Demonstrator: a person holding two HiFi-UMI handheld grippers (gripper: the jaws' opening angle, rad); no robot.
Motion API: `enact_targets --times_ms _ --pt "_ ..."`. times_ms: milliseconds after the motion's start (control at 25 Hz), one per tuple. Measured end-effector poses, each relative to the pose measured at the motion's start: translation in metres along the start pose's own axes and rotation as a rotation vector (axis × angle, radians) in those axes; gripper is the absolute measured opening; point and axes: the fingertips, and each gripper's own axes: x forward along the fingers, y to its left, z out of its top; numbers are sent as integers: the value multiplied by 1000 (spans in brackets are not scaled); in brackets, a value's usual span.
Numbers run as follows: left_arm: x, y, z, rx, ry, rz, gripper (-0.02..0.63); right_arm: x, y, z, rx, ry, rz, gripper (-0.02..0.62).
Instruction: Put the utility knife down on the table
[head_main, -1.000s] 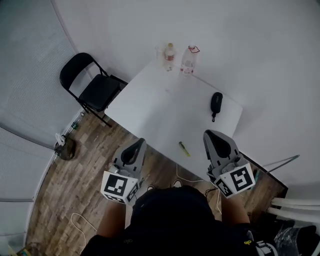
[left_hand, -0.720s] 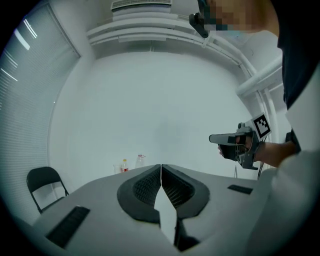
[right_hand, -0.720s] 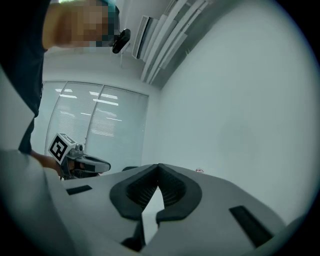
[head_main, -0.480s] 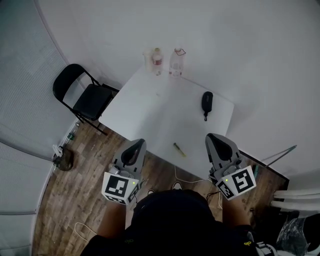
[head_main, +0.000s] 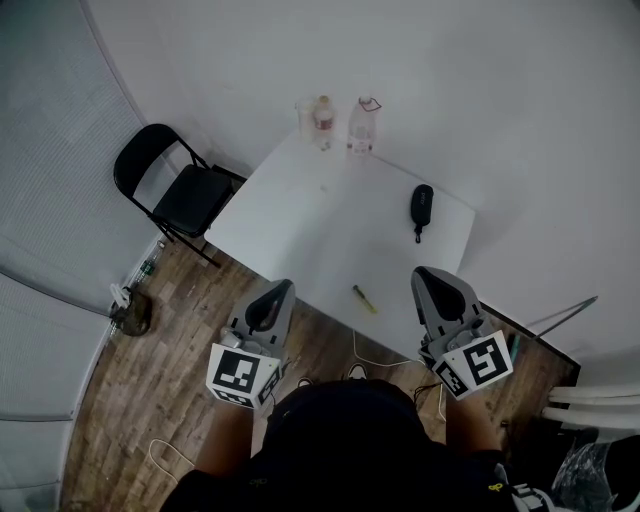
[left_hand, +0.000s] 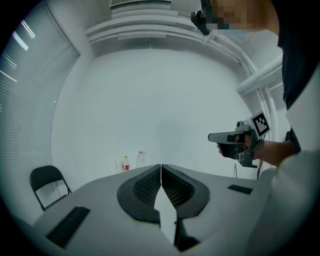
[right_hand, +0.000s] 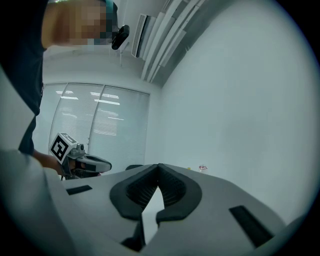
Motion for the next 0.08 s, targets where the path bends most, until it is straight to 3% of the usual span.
enact_targets --times_ms 80 --pt "0 0 0 1 0 0 23 1 1 -1 0 4 3 21"
